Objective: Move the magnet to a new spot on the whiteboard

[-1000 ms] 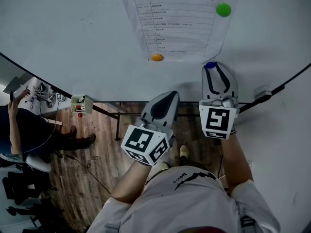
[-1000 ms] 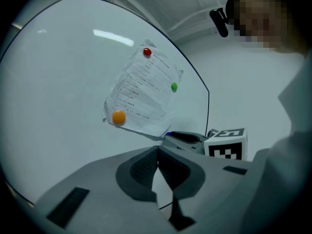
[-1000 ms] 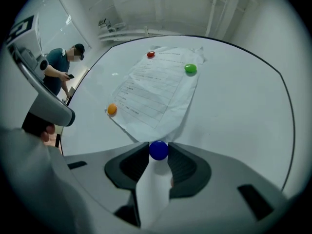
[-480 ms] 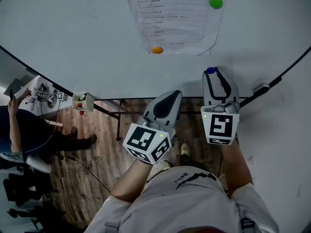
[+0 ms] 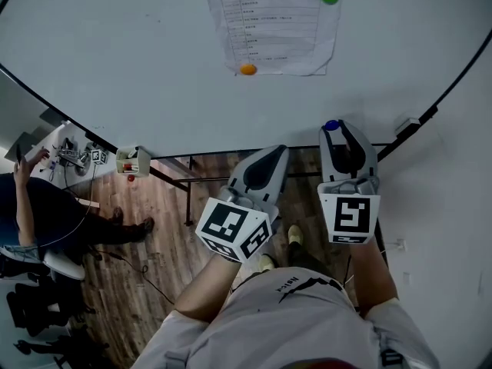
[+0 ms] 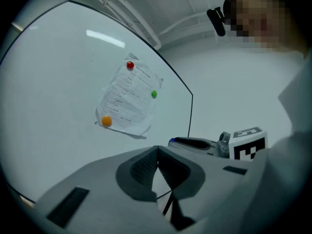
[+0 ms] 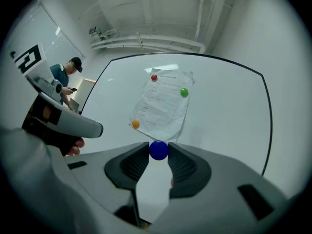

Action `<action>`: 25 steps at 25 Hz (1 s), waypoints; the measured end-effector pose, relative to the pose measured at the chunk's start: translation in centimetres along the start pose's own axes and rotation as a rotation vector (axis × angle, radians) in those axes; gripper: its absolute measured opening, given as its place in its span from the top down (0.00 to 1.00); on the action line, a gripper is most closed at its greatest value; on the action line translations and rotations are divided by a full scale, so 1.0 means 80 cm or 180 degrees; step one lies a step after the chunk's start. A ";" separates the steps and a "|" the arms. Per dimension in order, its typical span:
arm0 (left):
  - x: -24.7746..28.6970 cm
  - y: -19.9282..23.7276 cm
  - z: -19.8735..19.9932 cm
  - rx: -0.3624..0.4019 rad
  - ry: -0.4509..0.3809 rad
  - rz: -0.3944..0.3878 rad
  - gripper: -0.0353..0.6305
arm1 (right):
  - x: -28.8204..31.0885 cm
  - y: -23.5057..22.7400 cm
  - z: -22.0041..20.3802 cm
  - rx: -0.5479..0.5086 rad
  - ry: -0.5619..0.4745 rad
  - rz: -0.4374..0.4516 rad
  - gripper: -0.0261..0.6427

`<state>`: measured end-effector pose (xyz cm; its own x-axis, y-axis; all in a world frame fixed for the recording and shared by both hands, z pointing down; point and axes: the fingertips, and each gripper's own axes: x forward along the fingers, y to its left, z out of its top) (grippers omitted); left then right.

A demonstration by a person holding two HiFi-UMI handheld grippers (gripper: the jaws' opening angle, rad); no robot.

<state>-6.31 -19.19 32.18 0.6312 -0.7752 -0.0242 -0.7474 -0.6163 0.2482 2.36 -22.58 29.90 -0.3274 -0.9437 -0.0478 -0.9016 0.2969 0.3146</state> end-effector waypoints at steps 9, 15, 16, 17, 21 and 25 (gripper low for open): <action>-0.026 -0.030 0.002 0.0032 -0.0008 -0.0179 0.93 | -0.053 0.009 0.011 0.0103 -0.0002 -0.0121 0.78; -0.038 -0.048 0.000 0.0084 -0.0008 -0.0280 0.93 | -0.081 0.016 0.023 0.0125 0.0003 -0.0151 0.78; -0.040 -0.051 0.000 0.0113 -0.0008 -0.0283 0.93 | -0.084 0.017 0.022 0.0125 0.0010 -0.0154 0.78; -0.042 -0.053 0.000 0.0134 -0.0010 -0.0284 0.93 | -0.087 0.018 0.022 0.0122 0.0016 -0.0158 0.78; -0.046 -0.059 -0.001 0.0064 -0.0013 -0.0337 0.93 | -0.094 0.020 0.022 0.0102 -0.0009 -0.0186 0.78; -0.048 -0.061 0.002 -0.0005 -0.0042 -0.0359 0.93 | -0.098 0.025 0.027 0.0102 0.0023 -0.0168 0.78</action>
<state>-5.09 -13.23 30.89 0.7085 -0.7027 -0.0650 -0.6714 -0.6995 0.2446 2.53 -14.31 28.87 -0.2773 -0.9591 -0.0565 -0.9262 0.2512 0.2812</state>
